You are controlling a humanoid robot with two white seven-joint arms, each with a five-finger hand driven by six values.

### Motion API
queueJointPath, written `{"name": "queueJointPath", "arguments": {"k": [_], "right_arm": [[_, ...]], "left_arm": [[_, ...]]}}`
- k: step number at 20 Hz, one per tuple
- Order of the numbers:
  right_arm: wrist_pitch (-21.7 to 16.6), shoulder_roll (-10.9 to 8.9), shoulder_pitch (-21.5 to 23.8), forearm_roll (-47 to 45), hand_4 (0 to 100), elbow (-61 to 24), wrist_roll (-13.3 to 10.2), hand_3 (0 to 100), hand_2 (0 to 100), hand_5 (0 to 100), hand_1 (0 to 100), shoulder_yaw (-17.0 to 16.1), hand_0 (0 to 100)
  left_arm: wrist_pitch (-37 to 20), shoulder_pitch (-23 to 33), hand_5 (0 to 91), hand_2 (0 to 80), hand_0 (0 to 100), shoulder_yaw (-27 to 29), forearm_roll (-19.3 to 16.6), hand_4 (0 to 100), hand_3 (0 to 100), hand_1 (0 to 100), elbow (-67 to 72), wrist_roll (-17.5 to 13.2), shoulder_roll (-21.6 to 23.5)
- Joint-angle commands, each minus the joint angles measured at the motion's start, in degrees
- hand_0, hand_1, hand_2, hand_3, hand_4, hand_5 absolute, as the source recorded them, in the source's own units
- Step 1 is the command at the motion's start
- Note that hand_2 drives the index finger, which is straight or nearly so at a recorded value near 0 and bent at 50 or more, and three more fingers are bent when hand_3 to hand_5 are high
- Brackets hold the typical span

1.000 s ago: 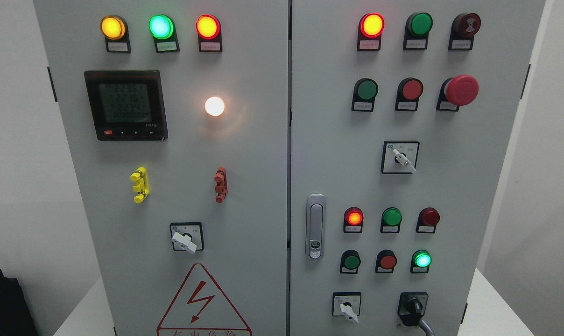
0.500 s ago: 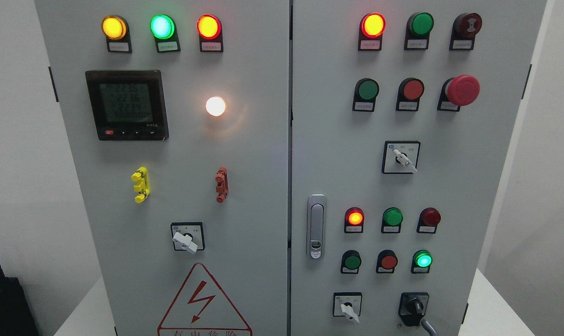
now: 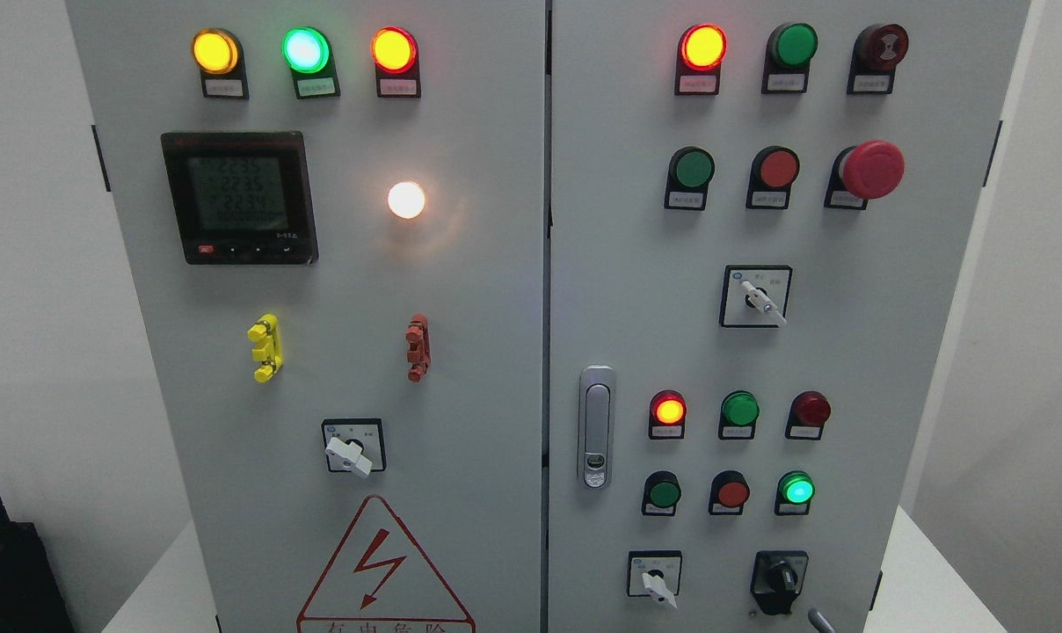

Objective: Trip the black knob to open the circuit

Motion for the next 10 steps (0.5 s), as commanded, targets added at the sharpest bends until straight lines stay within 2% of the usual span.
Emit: {"name": "queueJointPath", "arguments": {"k": [1, 3, 4, 5, 6, 7, 10], "right_arm": [[-2.07, -0.68, 5.15, 0.02, 90, -3.70, 0.75, 100, 0, 91, 0, 1.34, 0], [-3.39, -0.68, 7.44, 0.02, 82, -5.02, 1.18, 95, 0, 87, 0, 1.60, 0], [-4.18, -0.68, 8.32, 0.02, 73, -5.38, 1.62, 85, 0, 78, 0, 1.78, 0], [-4.79, -0.59, 9.11, 0.02, 55, -5.81, 1.97, 67, 0, 62, 0, 1.87, 0], [-5.15, -0.59, 10.08, -0.07, 51, -6.43, 2.24, 63, 0, 57, 0, 1.95, 0], [-5.15, -0.59, 11.13, -0.07, 39, -7.04, 2.50, 50, 0, 44, 0, 1.96, 0], [-5.94, -0.68, 12.72, -0.07, 19, -7.84, 4.08, 28, 0, 25, 0, 2.04, 0]], "left_arm": [[0.02, 0.00, 0.0, 0.0, 12, -0.03, 0.00, 0, 0, 39, -0.89, 0.00, -0.01], [0.02, 0.00, 0.0, 0.0, 12, 0.05, 0.00, 0, 0, 39, -0.89, 0.00, -0.01], [0.02, 0.00, 0.0, 0.0, 12, 0.05, 0.00, 0, 0, 39, -0.89, 0.00, -0.01], [0.02, 0.00, 0.0, 0.0, 12, -0.03, 0.00, 0, 0, 39, -0.89, 0.00, -0.01], [0.02, 0.00, 0.0, 0.0, 12, 0.05, 0.00, 0, 0, 39, -0.89, 0.00, -0.01], [0.02, 0.00, 0.0, 0.0, 12, 0.05, 0.00, 0, 0, 39, -0.89, 0.00, -0.01], [0.02, 0.00, 0.0, 0.0, 12, 0.05, 0.00, 0, 0, 39, -0.89, 0.00, -0.01]]}}
